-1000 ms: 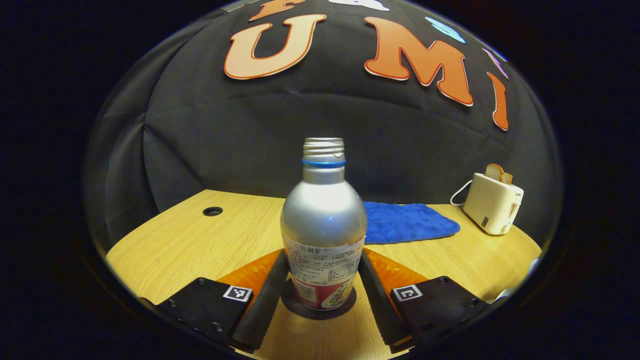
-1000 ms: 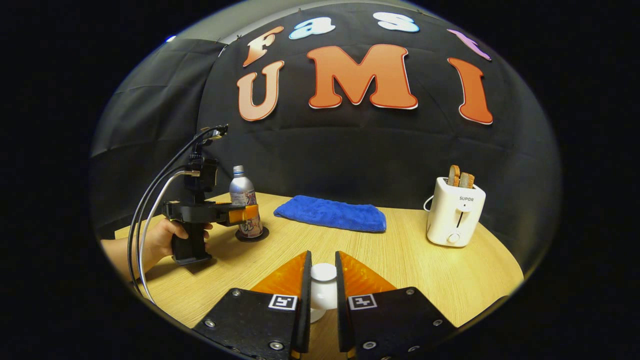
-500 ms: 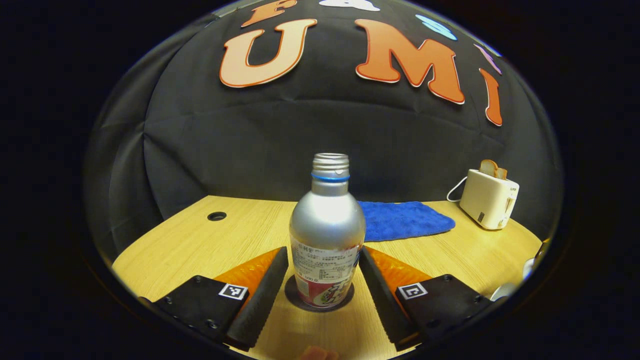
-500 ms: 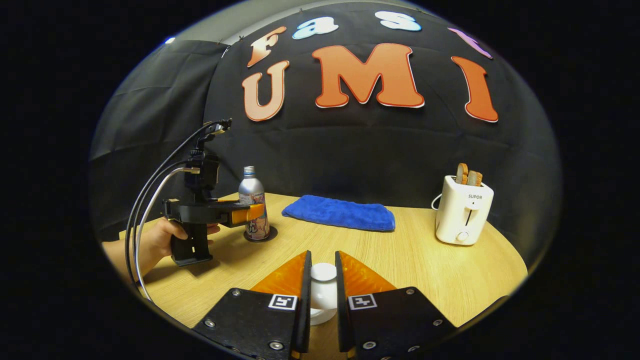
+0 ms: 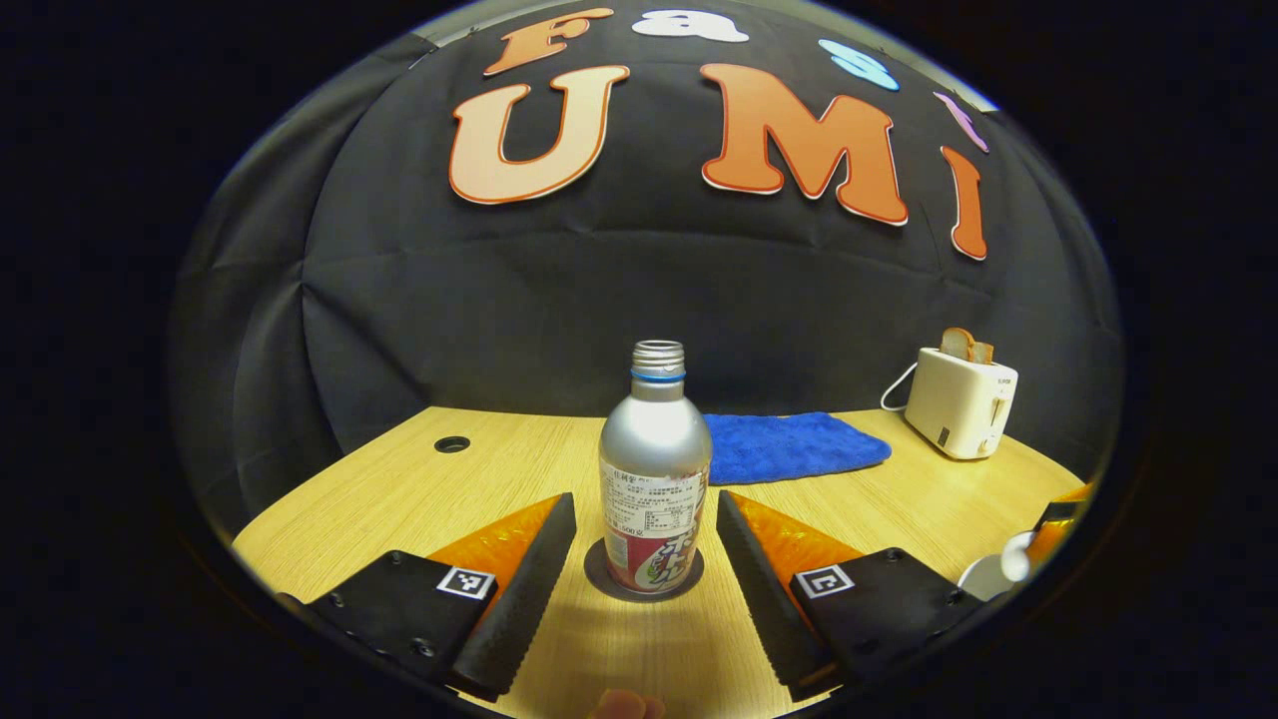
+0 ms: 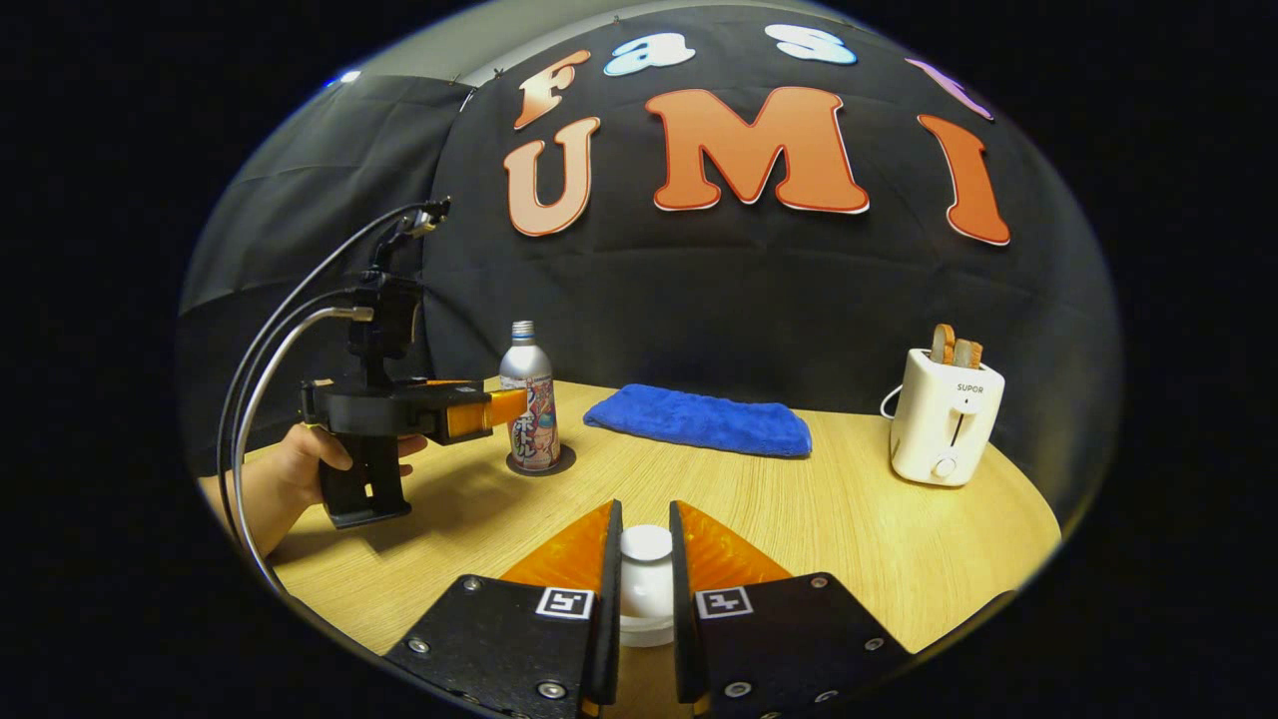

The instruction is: Open the teacup lid with one hand, grasp the water bottle and pour water into the teacup with the other hand; after pouring, place the water bottle on the coaster and then close the teacup lid.

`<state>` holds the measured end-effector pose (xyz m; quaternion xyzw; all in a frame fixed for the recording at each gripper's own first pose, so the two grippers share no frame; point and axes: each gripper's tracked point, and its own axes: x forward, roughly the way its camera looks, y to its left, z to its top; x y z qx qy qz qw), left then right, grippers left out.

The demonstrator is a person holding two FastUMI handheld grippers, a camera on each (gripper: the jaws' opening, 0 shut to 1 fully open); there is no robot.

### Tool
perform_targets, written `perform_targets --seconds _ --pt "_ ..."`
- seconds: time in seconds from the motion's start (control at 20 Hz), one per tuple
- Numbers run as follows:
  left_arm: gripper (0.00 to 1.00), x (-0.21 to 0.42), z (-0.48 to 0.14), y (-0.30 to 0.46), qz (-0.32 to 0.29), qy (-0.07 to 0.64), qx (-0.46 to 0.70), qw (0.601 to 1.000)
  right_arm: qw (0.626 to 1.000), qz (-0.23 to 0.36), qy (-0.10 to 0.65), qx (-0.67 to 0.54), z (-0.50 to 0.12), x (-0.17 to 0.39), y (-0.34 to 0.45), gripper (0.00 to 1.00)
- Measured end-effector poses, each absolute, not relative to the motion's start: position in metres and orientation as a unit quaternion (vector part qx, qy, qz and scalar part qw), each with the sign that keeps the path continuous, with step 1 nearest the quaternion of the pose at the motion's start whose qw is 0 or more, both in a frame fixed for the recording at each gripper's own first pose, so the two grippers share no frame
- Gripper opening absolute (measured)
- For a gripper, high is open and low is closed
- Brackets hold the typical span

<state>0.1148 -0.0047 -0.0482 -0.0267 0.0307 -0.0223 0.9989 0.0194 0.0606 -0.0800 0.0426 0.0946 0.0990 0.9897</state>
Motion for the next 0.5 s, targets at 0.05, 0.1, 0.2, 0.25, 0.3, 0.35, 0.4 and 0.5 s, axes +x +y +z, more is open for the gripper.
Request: perform_targets --seconds 0.05,0.1,0.2,0.25,0.3,0.35,0.4,0.5 --pt "0.90 0.110 -0.047 -0.005 -0.022 0.028 -0.028 0.999 0.990 0.100 0.095 0.041 -0.083 0.019 0.063 0.23" --pt "0.90 0.105 -0.047 -0.004 -0.022 0.026 -0.027 0.999 0.990 0.101 0.095 0.040 -0.084 0.021 0.064 0.23" --pt "0.90 0.093 -0.045 0.000 -0.018 0.020 -0.026 0.999 0.989 0.102 0.097 0.040 -0.089 0.023 0.067 0.23" --pt "0.90 0.089 -0.044 0.000 -0.017 0.017 -0.025 0.999 0.989 0.102 0.099 0.039 -0.092 0.023 0.069 0.23" --pt "0.90 0.083 -0.042 0.001 -0.017 0.014 -0.025 0.999 0.989 0.100 0.100 0.037 -0.094 0.024 0.068 0.23" --pt "0.94 0.080 -0.041 0.002 -0.016 0.011 -0.023 1.000 0.989 0.100 0.101 0.036 -0.097 0.025 0.068 0.23" --pt "0.90 0.074 -0.039 0.003 -0.016 0.008 -0.022 1.000 0.989 0.099 0.105 0.036 -0.100 0.026 0.069 0.23" --pt "0.94 0.067 -0.035 0.005 -0.013 -0.001 -0.026 1.000 0.989 0.098 0.110 0.035 -0.106 0.029 0.070 0.23"
